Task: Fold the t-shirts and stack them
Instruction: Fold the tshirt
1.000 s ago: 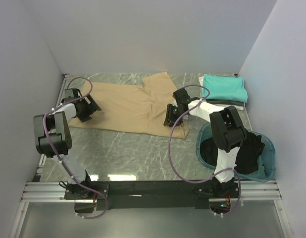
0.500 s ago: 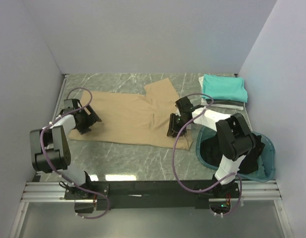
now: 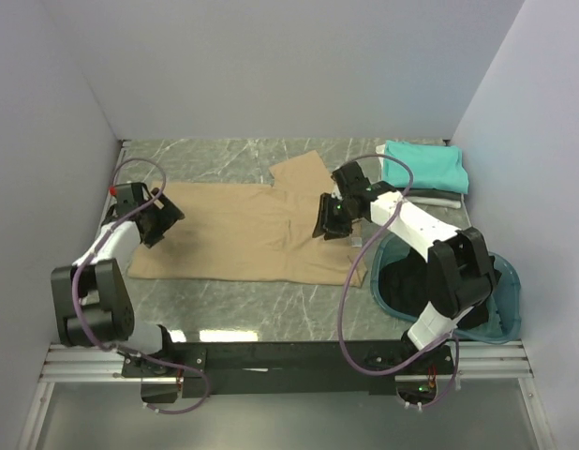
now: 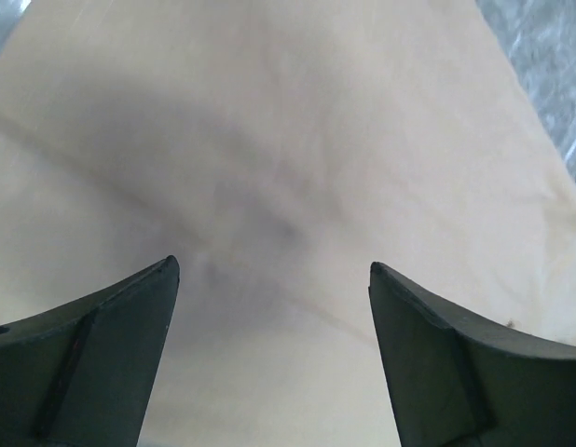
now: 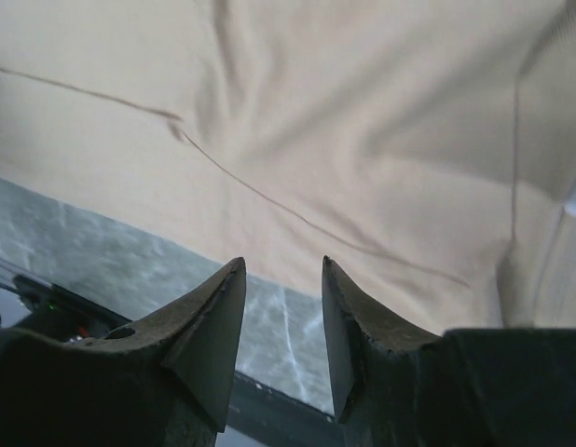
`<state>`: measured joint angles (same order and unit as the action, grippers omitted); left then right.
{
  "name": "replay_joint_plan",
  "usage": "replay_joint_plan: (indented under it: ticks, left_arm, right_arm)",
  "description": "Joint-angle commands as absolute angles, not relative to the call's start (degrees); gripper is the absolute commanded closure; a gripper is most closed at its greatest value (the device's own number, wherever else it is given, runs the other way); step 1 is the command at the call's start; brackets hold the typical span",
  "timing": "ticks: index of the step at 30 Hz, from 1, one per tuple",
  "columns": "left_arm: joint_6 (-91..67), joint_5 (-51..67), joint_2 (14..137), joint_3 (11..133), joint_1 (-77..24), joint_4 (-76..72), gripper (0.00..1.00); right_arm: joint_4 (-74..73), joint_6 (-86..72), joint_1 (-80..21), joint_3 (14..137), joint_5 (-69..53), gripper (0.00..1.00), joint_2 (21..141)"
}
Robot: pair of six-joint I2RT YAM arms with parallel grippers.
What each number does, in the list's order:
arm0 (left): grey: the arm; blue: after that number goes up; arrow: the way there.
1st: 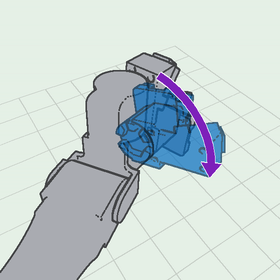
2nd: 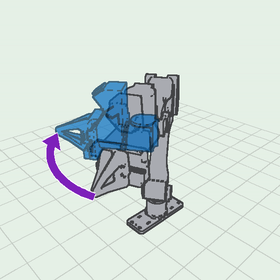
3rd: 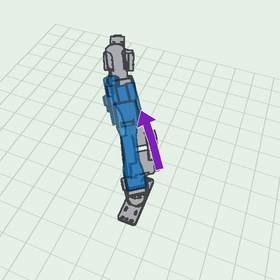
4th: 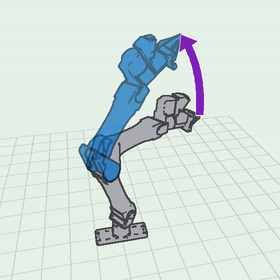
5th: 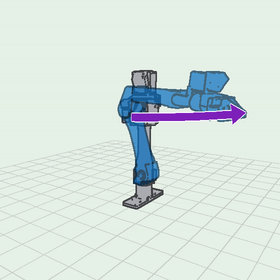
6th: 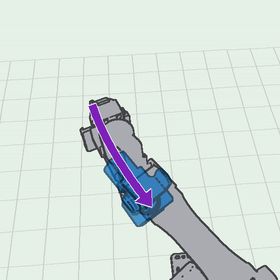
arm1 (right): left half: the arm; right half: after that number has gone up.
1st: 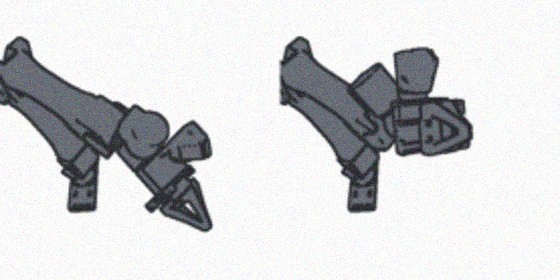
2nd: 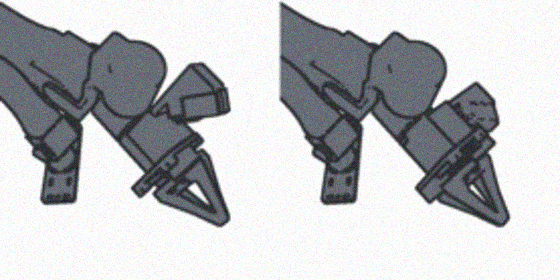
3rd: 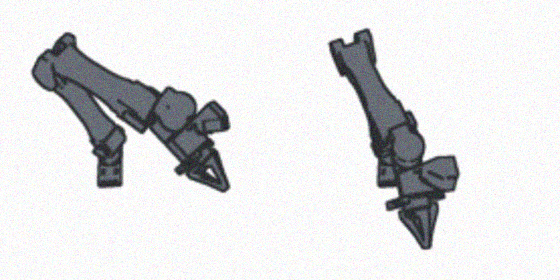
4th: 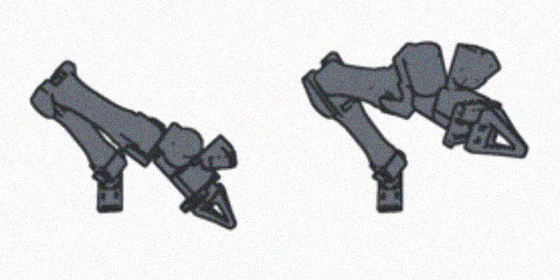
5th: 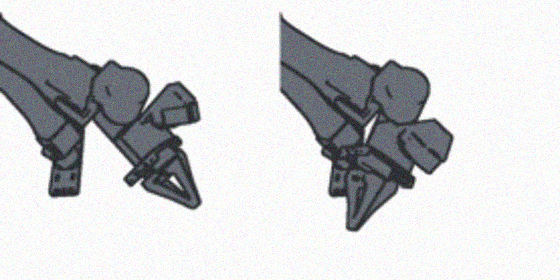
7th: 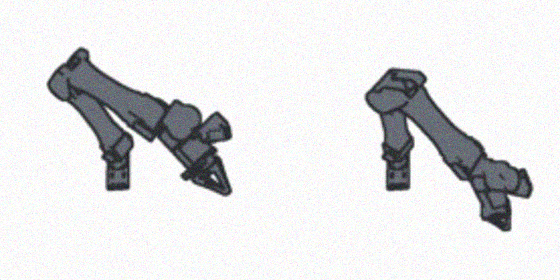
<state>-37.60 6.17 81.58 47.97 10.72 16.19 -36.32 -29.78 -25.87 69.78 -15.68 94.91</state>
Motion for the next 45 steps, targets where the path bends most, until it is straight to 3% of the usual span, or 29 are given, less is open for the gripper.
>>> replay_joint_plan:
  ticks: [1,12,28,45]
  left_arm:
    - [-38.8,7.6,88.2,49.1,9.7,7.8,0.12]
    - [-34.3,6.1,95.7,48.4,7.8,10.2,0.11]
    - [-39.0,5.1,94.7,39.9,8.1,16.9,0.13]
    - [-45.3,-3.0,82.0,33.9,8.4,26.0,0.09]
  right_arm:
    - [-30.5,-31.0,-27.2,71.5,-16.4,0.54,96.9]
    - [-20.0,-32.3,-30.8,67.6,-16.1,0.55,105.1]
    - [-19.8,-35.1,-35.8,50.5,-15.4,0.57,102.4]
    - [-30.4,-35.4,-39.4,48.0,-14.5,0.57,95.0]
